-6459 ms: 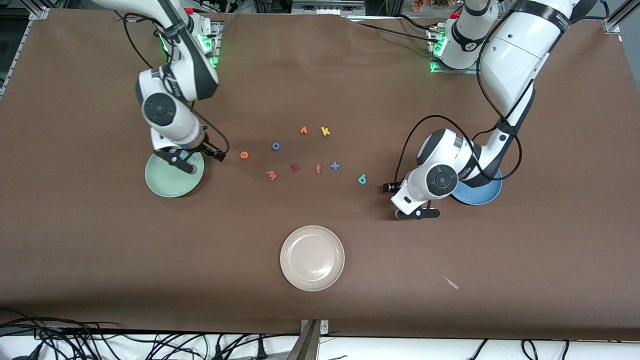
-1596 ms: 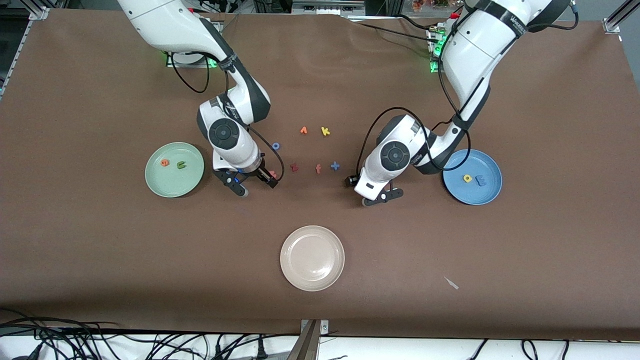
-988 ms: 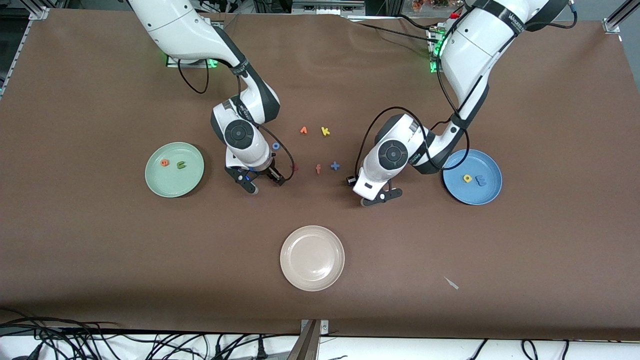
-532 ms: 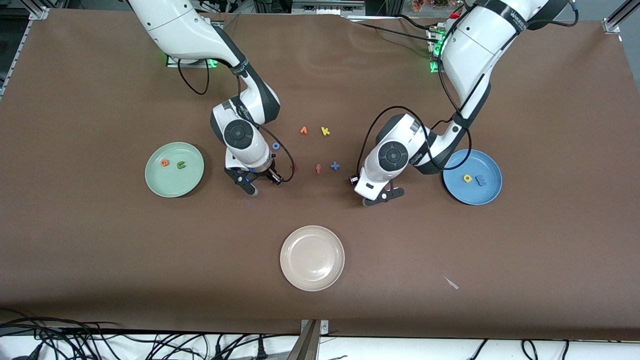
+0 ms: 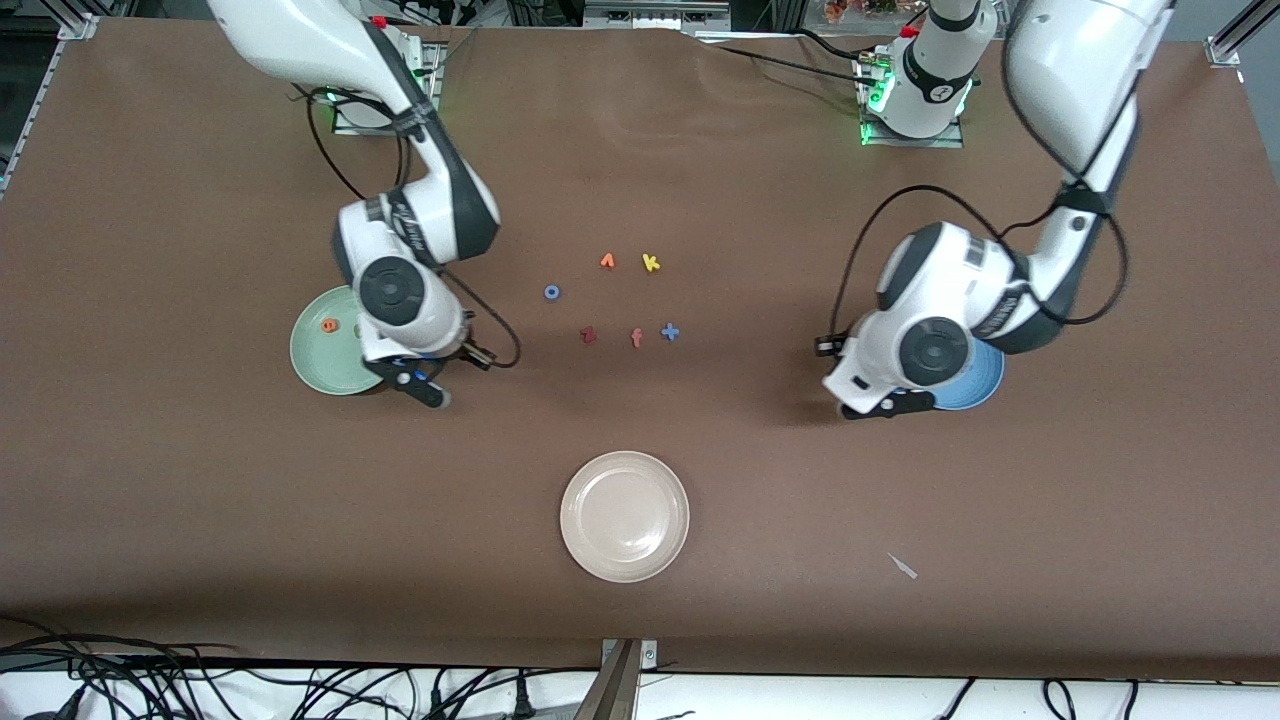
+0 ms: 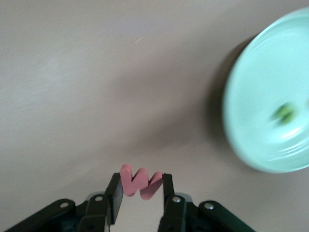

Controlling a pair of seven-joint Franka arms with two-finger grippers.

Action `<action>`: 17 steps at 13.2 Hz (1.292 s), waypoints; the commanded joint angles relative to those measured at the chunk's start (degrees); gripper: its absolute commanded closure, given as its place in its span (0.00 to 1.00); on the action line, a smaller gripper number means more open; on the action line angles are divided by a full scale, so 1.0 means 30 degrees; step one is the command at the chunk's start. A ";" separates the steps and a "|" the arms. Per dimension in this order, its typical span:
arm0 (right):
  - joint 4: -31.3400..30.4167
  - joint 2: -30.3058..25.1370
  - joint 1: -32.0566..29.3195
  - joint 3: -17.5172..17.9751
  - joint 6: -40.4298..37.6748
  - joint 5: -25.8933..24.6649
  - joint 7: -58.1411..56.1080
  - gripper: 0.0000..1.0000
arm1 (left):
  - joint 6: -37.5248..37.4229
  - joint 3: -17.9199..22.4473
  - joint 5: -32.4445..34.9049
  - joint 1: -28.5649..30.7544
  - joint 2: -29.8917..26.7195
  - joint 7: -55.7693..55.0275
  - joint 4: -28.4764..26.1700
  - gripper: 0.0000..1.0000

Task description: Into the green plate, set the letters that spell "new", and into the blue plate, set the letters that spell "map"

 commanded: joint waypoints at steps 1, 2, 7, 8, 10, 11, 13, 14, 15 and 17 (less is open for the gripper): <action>-0.0940 -0.1137 0.0026 -0.1880 -0.1772 0.0061 -0.4992 0.87 | -0.0346 -0.0066 0.1395 0.1402 0.0188 0.2949 -0.0464 0.89; -0.1698 -0.1343 -0.0003 -0.2759 -0.1514 0.0119 -0.7129 0.87 | -0.0259 -0.0095 0.2215 0.1901 0.0567 0.3567 -0.0580 0.89; -0.6472 -0.1638 -0.0062 -0.5343 0.5009 0.0500 -1.3676 0.87 | 0.1700 -0.0066 0.2839 0.2902 0.2121 0.4394 -0.1193 0.88; -0.6800 -0.1609 -0.0236 -0.5346 0.5457 0.0849 -1.3771 0.87 | 0.2314 -0.0037 0.2868 0.3076 0.2182 0.4365 -0.1545 0.88; -0.6774 -0.1463 -0.0267 -0.5317 0.5810 0.0969 -1.3772 0.87 | 0.2934 -0.0065 0.2868 0.3632 0.2212 0.4394 -0.2075 0.83; -0.6745 -0.1404 -0.0267 -0.5259 0.5987 0.1260 -1.3772 0.86 | 0.2936 -0.0066 0.2868 0.3664 0.2183 0.4394 -0.2075 0.74; -0.6571 -0.1316 -0.0267 -0.5200 0.6105 0.1379 -1.3743 0.70 | 0.2762 -0.0095 0.2868 0.3664 0.1979 0.4394 -0.1901 0.00; -0.6395 -0.1315 -0.0267 -0.5200 0.6106 0.1380 -1.3685 0.18 | 0.2499 -0.0182 0.2839 0.3664 0.1513 0.4365 -0.1784 0.00; -0.6161 -0.1373 -0.0267 -0.5171 0.5903 0.1380 -1.3713 0.01 | 0.1800 -0.0241 0.2810 0.3635 0.0987 0.4393 -0.1492 0.00; -0.5257 -0.1578 -0.0267 -0.5170 0.4738 0.1380 -1.3772 0.01 | 0.0394 -0.0300 0.2606 0.3402 0.0136 0.4365 -0.0323 0.00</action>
